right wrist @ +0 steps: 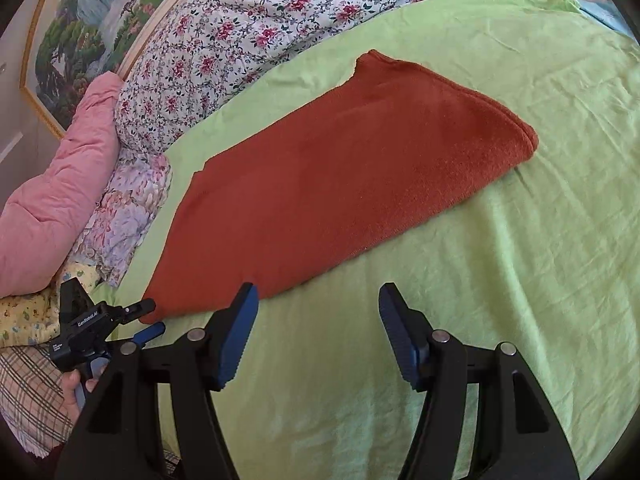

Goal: Fold small clothes
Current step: 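Smooth and square the folded sweater edges with both grippers, then grasp the sweater side edge with the left gripper while the right gripper grasps beside it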

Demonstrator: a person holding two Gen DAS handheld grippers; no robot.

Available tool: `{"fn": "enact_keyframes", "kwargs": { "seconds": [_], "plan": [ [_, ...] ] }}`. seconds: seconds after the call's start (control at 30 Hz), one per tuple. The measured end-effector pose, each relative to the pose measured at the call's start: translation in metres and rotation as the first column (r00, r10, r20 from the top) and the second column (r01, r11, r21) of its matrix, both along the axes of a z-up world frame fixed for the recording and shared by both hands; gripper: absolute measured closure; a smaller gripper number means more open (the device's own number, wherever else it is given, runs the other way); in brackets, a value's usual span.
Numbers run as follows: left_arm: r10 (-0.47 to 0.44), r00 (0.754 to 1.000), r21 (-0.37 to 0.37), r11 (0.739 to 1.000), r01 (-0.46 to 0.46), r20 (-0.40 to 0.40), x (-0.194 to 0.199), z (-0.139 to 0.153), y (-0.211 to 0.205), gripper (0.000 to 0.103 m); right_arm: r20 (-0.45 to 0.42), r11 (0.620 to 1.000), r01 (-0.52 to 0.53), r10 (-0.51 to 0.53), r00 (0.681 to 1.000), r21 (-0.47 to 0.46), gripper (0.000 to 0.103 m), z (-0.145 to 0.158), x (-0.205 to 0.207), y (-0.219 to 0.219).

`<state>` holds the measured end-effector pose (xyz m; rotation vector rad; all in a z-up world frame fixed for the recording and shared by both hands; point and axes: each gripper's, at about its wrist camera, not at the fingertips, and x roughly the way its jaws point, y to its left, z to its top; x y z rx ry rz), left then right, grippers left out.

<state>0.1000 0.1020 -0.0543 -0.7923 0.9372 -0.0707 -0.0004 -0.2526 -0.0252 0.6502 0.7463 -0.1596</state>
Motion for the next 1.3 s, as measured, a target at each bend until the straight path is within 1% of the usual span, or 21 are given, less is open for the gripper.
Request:
{"fn": "enact_keyframes", "kwargs": {
  "seconds": [0.07, 0.17, 0.23, 0.27, 0.33, 0.4, 0.47, 0.5, 0.53, 0.6, 0.67, 0.73, 0.77, 0.8, 0.87, 0.93, 1.0, 1.07, 1.17, 1.23, 1.3],
  "plan": [
    [0.026, 0.999, -0.003, 1.0, -0.026, 0.019, 0.007, -0.002, 0.002, 0.027, 0.002, 1.0, -0.007, 0.007, 1.0, 0.001, 0.039, 0.002, 0.003, 0.001],
    [0.065, 0.996, 0.034, 0.997, -0.067, 0.058, 0.019, -0.004, 0.001, 0.028, 0.01, 1.0, -0.016, 0.016, 1.0, 0.002, 0.039, 0.005, 0.005, 0.002],
    [0.077, 0.995, 0.073, 0.994, -0.081, 0.064, 0.025, -0.002, -0.004, 0.031, 0.017, 1.0, -0.025, 0.025, 1.0, 0.001, 0.039, 0.008, 0.007, 0.003],
    [0.072, 0.995, 0.111, 0.991, -0.079, 0.07, 0.031, 0.0, -0.009, 0.05, 0.022, 1.0, -0.029, 0.029, 0.999, -0.001, 0.039, 0.01, 0.009, 0.002],
    [0.013, 0.998, 0.137, 0.99, -0.021, 0.061, 0.043, 0.002, -0.019, 0.09, 0.032, 0.999, -0.036, 0.036, 0.999, -0.008, 0.039, 0.014, 0.012, 0.001],
    [-0.007, 0.998, 0.192, 0.981, -0.005, 0.064, 0.052, 0.013, -0.03, 0.091, 0.04, 0.999, -0.041, 0.042, 0.998, -0.018, 0.039, 0.019, 0.015, -0.004],
    [-0.063, 0.991, 0.274, 0.961, 0.029, 0.118, 0.056, 0.034, -0.048, 0.092, 0.054, 0.999, -0.041, 0.042, 0.998, -0.021, 0.039, 0.025, 0.018, -0.013],
    [-0.108, 0.982, 0.325, 0.944, 0.053, 0.153, 0.06, 0.049, -0.064, 0.092, 0.061, 0.999, -0.038, 0.039, 0.997, -0.02, 0.039, 0.028, 0.02, -0.019],
    [-0.136, 0.976, 0.351, 0.934, 0.069, 0.171, 0.062, 0.058, -0.075, 0.092, 0.069, 0.999, -0.036, 0.037, 0.997, -0.022, 0.039, 0.032, 0.022, -0.026],
    [-0.214, 0.953, 0.402, 0.908, 0.113, 0.216, 0.069, 0.079, -0.105, 0.092, 0.079, 0.999, -0.035, 0.037, 0.996, -0.024, 0.039, 0.038, 0.028, -0.041],
    [-0.3, 0.921, 0.46, 0.873, 0.161, 0.247, 0.078, 0.094, -0.142, 0.092, 0.086, 0.999, -0.035, 0.036, 0.996, -0.016, 0.039, 0.044, 0.034, -0.057],
    [-0.372, 0.891, 0.494, 0.844, 0.208, 0.261, 0.085, 0.1, -0.174, 0.092, 0.097, 0.999, -0.043, 0.044, 0.994, -0.019, 0.039, 0.05, 0.042, -0.072],
    [-0.419, 0.871, 0.514, 0.822, 0.243, 0.258, 0.091, 0.099, -0.196, 0.093, 0.108, 0.999, -0.054, 0.053, 0.993, 0.003, 0.039, 0.051, 0.048, -0.082],
    [-0.447, 0.858, 0.528, 0.807, 0.266, 0.251, 0.094, 0.096, -0.211, 0.092, 0.114, 0.997, -0.065, 0.061, 0.992, 0.034, 0.039, 0.051, 0.054, -0.091],
    [-0.503, 0.838, 0.556, 0.768, 0.319, 0.213, 0.104, 0.081, -0.247, 0.093, 0.106, 0.993, -0.081, 0.071, 0.992, 0.088, 0.039, 0.047, 0.068, -0.108],
    [-0.54, 0.827, 0.57, 0.734, 0.37, 0.158, 0.114, 0.06, -0.271, 0.092, 0.092, 0.981, -0.112, 0.099, 0.991, 0.157, 0.039, 0.04, 0.087, -0.122],
    [-0.563, 0.821, 0.588, 0.698, 0.409, 0.097, 0.119, 0.038, -0.286, 0.092, 0.065, 0.968, -0.135, 0.124, 0.99, 0.213, 0.039, 0.029, 0.106, -0.13],
    [-0.571, 0.817, 0.622, 0.666, 0.411, 0.072, 0.116, 0.025, -0.296, 0.092, 0.03, 0.955, -0.16, 0.157, 0.987, 0.25, 0.038, 0.019, 0.126, -0.132],
    [-0.585, 0.808, 0.688, 0.614, 0.387, 0.067, 0.111, 0.027, -0.307, 0.092, -0.018, 0.931, -0.21, 0.225, 0.974, 0.298, 0.033, 0.003, 0.156, -0.126],
    [-0.59, 0.806, 0.712, 0.589, 0.383, 0.055, 0.111, 0.026, -0.312, 0.092, -0.041, 0.927, -0.236, 0.258, 0.965, 0.291, 0.032, -0.001, 0.176, -0.12],
    [-0.593, 0.803, 0.727, 0.573, 0.378, 0.05, 0.11, 0.024, -0.313, 0.092, -0.056, 0.924, -0.262, 0.287, 0.956, 0.278, 0.032, -0.003, 0.194, -0.114]
  ]
}}
